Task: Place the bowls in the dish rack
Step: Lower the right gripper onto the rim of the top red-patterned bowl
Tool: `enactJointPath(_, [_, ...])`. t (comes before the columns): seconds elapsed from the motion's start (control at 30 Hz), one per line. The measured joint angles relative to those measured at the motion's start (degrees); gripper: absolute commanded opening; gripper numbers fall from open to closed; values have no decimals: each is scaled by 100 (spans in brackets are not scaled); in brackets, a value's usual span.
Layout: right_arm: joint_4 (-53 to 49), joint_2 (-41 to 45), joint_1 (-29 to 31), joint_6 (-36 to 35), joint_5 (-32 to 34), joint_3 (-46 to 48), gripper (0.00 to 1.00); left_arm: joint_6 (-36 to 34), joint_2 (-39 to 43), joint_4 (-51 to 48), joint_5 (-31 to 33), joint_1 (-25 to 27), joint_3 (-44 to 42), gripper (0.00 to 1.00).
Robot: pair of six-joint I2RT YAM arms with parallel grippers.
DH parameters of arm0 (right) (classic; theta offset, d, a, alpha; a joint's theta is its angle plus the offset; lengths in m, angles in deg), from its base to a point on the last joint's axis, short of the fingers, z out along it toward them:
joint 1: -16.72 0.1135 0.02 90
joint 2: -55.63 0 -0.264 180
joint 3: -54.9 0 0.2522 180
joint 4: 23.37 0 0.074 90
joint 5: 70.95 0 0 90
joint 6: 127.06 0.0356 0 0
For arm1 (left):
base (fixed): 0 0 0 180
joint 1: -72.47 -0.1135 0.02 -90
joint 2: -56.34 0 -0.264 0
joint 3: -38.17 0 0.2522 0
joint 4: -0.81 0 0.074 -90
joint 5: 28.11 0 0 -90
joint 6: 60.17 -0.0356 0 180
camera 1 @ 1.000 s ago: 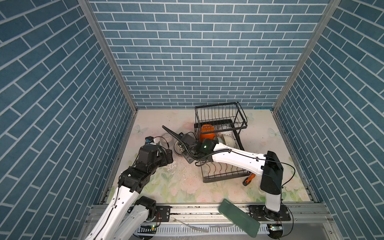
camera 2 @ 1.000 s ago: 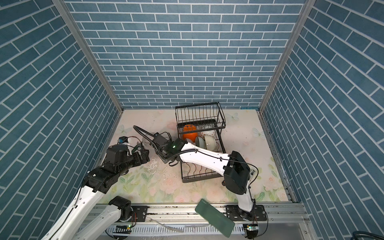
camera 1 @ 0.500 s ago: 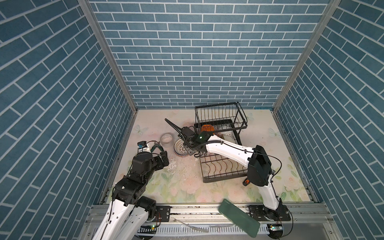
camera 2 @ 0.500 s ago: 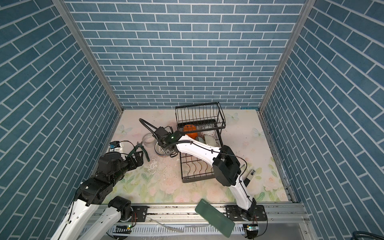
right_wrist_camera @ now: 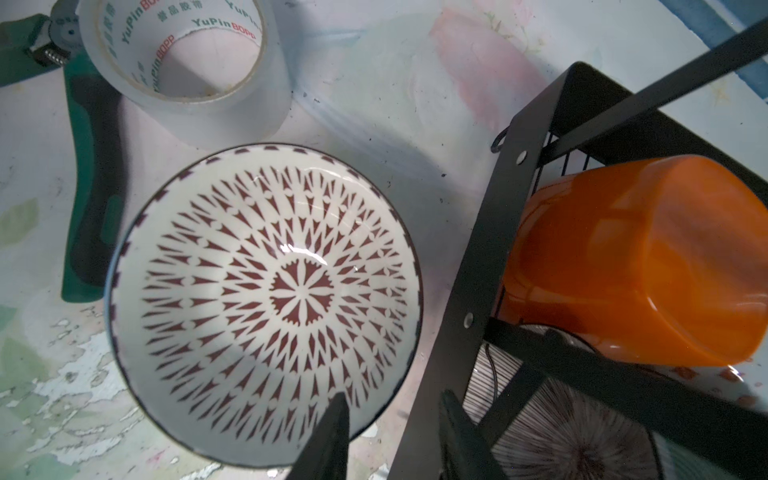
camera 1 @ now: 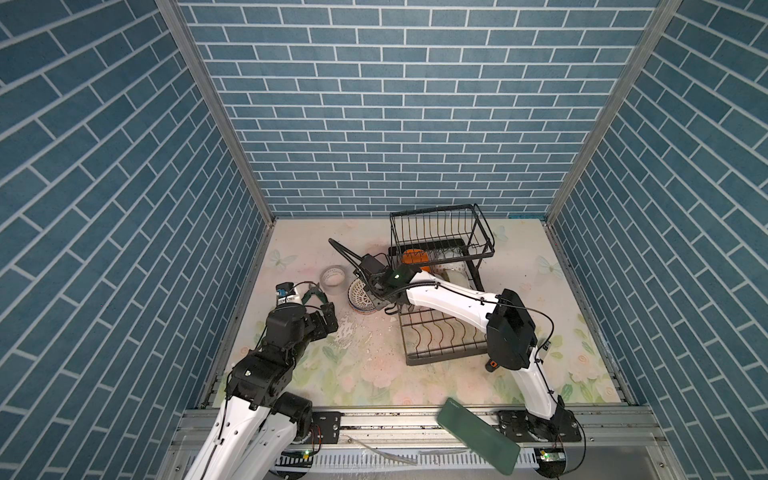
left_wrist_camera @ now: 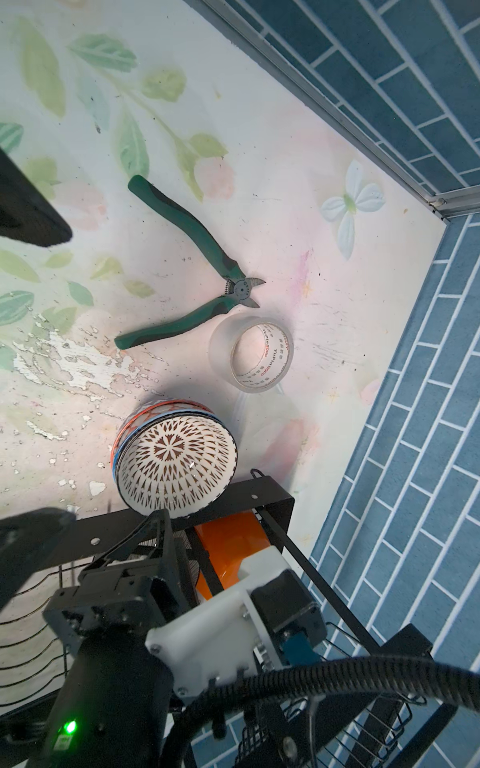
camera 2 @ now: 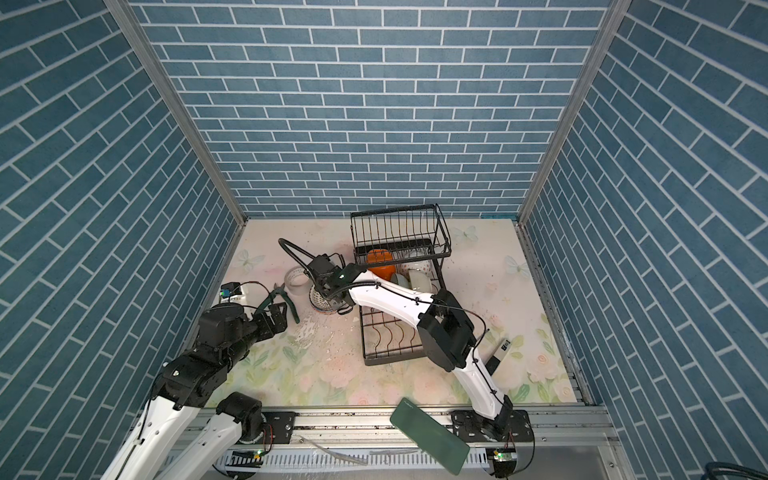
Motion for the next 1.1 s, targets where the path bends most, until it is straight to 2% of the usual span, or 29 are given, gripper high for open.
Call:
enactJointPath(0.77, [321, -470, -125, 337, -92, -63, 28, -4, -13, 4, 2, -2, -92, 100])
enactJointPath(1.1, [391, -472, -125, 400, -175, -63, 29, -7, -44, 7, 17, -2, -92, 100])
